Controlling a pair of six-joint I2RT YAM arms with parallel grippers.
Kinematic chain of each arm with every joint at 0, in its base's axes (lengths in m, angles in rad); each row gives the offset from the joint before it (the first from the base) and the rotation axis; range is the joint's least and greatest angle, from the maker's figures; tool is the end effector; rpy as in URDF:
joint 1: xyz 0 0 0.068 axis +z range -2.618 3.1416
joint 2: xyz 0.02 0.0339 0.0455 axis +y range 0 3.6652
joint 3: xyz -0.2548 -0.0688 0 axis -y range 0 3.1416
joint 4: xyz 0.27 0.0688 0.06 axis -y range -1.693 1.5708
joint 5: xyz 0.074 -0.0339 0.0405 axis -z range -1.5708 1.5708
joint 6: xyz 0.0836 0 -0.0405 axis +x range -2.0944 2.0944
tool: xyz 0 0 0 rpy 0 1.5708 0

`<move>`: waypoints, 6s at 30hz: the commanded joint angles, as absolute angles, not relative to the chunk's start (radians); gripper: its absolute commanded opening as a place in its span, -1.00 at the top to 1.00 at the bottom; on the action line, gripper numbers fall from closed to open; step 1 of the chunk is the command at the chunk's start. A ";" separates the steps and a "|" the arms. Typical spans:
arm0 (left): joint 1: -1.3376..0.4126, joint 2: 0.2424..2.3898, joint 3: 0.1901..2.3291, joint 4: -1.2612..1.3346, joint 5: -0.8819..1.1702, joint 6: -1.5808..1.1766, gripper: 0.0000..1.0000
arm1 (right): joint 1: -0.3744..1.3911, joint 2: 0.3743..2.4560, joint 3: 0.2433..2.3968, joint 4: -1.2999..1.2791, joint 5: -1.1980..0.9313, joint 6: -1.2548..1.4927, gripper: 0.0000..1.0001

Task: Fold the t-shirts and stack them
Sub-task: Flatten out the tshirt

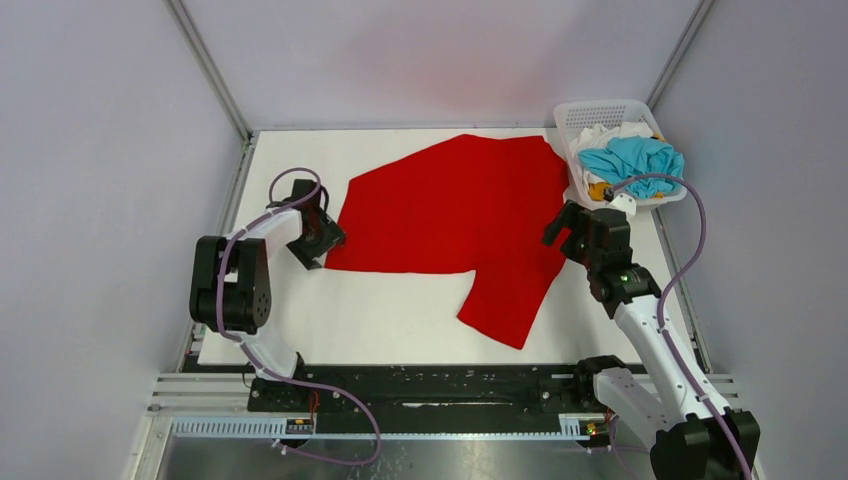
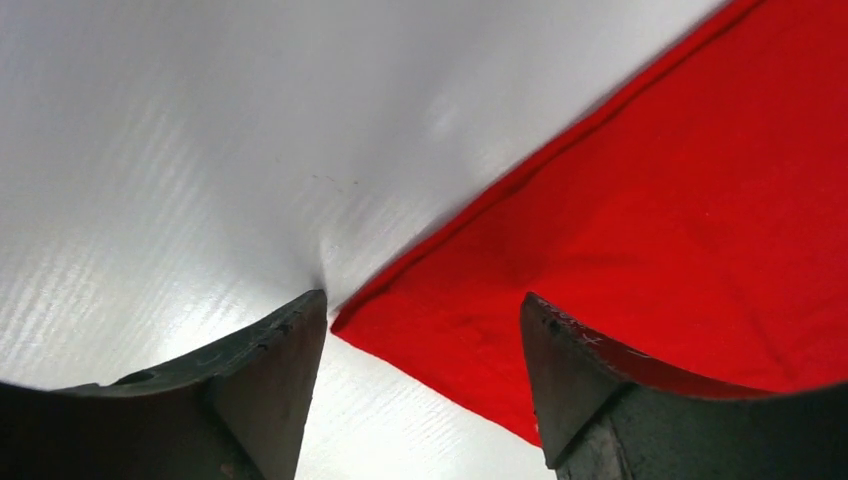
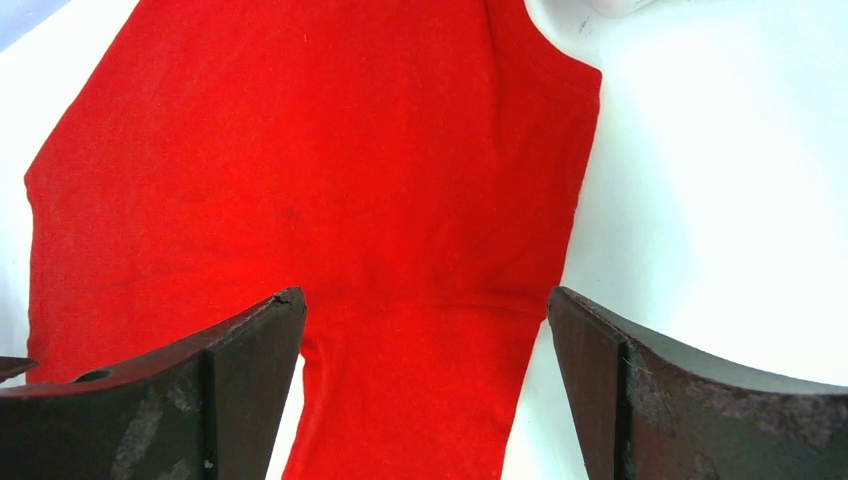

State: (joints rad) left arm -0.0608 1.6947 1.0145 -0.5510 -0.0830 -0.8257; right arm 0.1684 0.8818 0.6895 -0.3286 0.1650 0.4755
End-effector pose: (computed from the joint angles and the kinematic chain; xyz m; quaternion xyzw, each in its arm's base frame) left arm 0.3513 -0.0144 0.0948 -0.3740 0.9110 -0.0355 0.1701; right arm 0.2687 0.0318 0.2396 0.1727 0.8459 0.0904 0.4964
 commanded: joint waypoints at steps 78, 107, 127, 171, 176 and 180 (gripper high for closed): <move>-0.209 1.232 0.946 -0.635 -0.072 -0.724 1.00 | 0.784 1.156 0.893 -0.873 0.719 0.797 1.00; -0.209 0.903 2.017 -0.988 0.081 -0.671 1.00 | 0.638 0.989 2.265 -0.918 0.324 0.091 1.00; -0.209 1.074 1.960 -0.967 -0.074 -0.651 1.00 | 0.637 1.237 2.253 -0.703 0.750 -0.206 1.00; -0.026 2.441 2.373 -0.568 0.247 -0.935 -0.98 | 0.233 2.332 2.418 -0.518 0.295 0.308 -0.76; -0.040 2.218 2.079 -0.461 0.192 -0.875 -0.98 | 0.234 2.233 2.273 -0.491 0.234 0.314 -0.99; -0.045 2.086 1.921 -0.481 0.213 -0.829 -0.98 | 0.237 2.046 1.975 -0.387 0.172 0.328 -0.99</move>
State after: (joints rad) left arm -0.0364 2.2814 2.0090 -0.5365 0.1780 -0.8711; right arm 0.2245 2.2597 2.1525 -0.4541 0.2581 0.2932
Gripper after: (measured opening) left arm 0.990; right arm 0.993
